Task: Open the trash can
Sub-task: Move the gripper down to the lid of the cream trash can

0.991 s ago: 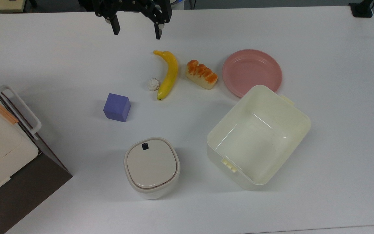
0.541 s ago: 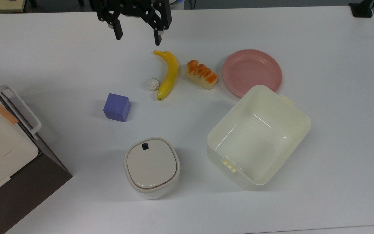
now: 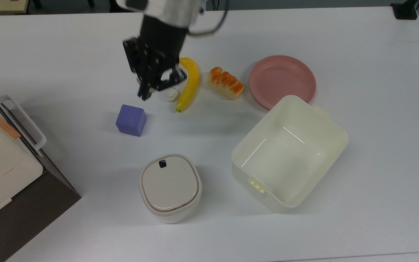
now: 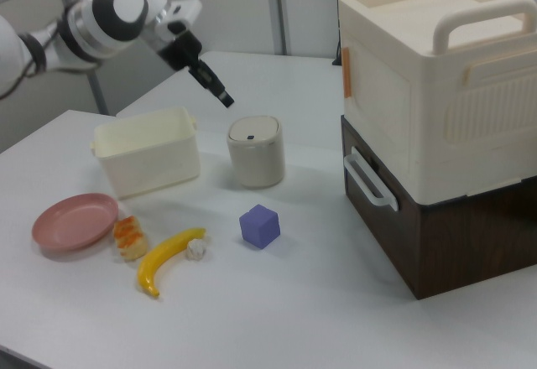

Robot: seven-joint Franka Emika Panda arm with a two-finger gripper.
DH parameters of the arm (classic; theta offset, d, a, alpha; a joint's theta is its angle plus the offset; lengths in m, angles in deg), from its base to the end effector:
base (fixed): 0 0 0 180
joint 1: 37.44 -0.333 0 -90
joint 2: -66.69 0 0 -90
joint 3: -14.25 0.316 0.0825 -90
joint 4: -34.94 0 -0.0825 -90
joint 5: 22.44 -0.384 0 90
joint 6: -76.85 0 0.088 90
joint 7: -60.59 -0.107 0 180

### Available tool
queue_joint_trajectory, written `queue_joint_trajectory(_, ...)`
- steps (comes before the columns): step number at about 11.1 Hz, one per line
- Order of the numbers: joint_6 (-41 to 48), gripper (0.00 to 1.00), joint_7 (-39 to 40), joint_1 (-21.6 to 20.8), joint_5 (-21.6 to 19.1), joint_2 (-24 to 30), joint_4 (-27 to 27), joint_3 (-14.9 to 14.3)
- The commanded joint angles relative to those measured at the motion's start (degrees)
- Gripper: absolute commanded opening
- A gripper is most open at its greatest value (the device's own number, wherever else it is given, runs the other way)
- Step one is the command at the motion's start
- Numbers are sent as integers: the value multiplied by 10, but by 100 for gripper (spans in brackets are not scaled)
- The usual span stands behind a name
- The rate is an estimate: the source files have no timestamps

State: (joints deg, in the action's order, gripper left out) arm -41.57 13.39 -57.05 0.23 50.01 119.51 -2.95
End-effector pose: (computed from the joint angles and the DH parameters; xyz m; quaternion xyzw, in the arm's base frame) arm 0.6753 0.0352 0.5550 0.9166 -0.2937 0.2314 0.1413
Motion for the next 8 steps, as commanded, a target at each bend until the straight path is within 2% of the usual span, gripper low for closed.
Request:
queue_joint_trajectory(1, -8, 0, -69, -10, 44, -21, -5, -5)
queue_joint_trajectory(3, -10, 0, -103, -11, 75, -56, -9, -5)
queue_joint_trajectory(4, -13, 0, -123, -10, 92, -93, -42, -6)
queue_joint_trajectory(6, -17, 0, -147, -16, 94, -139, -81, -7)
queue_joint_trajectory(8, -90, 0, -173, -18, 94, -167, -94, -7)
